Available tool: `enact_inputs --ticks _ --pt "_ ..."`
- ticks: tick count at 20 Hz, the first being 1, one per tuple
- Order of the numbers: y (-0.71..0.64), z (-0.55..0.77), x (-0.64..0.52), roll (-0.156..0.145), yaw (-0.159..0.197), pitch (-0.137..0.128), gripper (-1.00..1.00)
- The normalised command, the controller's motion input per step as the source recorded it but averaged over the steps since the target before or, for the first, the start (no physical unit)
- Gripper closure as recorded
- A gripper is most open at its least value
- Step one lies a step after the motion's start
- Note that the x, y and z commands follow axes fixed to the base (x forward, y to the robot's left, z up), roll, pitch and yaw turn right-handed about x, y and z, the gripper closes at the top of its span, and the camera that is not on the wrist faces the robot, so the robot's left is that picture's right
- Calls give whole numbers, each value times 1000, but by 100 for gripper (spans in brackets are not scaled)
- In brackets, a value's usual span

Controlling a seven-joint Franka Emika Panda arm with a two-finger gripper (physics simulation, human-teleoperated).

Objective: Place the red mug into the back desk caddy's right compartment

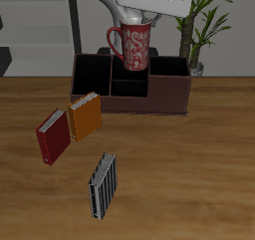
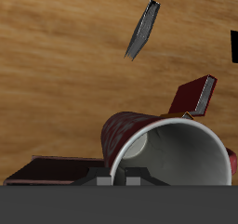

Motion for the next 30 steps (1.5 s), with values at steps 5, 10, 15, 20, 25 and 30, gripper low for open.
enact_inputs --ticks 5,10,15,20,25,30 --pt "77 118 -255 -20 -18 -13 100" --pt "172 80 -308 -24 9 -12 100" --pt "213 22 -159 -29 5 7 100" --pt "247 39 -154 -9 -27 21 100" --pt "288 21 -180 14 3 13 100" --pt "227 -55 -167 23 0 24 100"
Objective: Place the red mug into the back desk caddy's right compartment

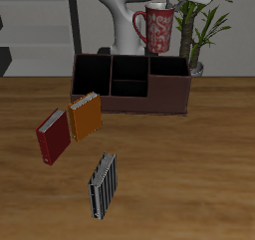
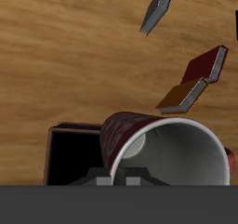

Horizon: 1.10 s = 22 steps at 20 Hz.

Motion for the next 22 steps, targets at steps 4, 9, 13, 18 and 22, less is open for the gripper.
enact_inputs --ticks 4,9,13,18,22 --pt "176 -30 -156 -19 -5 -7 100" --pt "202 -83 -86 -5 -34 28 100" --pt "143 -91 -49 -11 2 15 100" --pt "149 -86 -5 15 -31 33 100" --pt "148 -7 -44 10 -40 5 100"
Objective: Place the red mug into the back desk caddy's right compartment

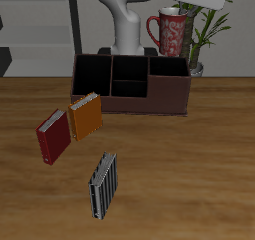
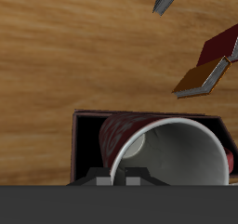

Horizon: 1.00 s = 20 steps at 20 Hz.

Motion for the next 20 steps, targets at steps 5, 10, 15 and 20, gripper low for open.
enact_inputs --ticks 5,10,15,20 --pt "145 10 -48 -7 -38 2 100" --pt "96 -57 -10 -20 -32 12 100" --pt "13 -91 77 -34 -41 17 100" --pt "-50 -69 5 -24 -31 3 100"
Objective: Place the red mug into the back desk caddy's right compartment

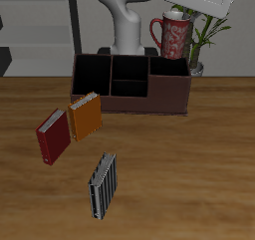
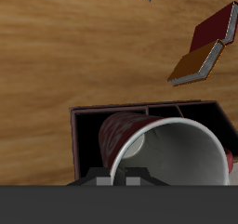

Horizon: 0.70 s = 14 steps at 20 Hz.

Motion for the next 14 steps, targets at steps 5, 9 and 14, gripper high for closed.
enact_inputs --ticks 5,9,14 --pt "56 -74 -51 3 -40 15 100" --pt "88 -8 6 22 0 -3 100" --pt "65 -31 93 7 -19 5 100"
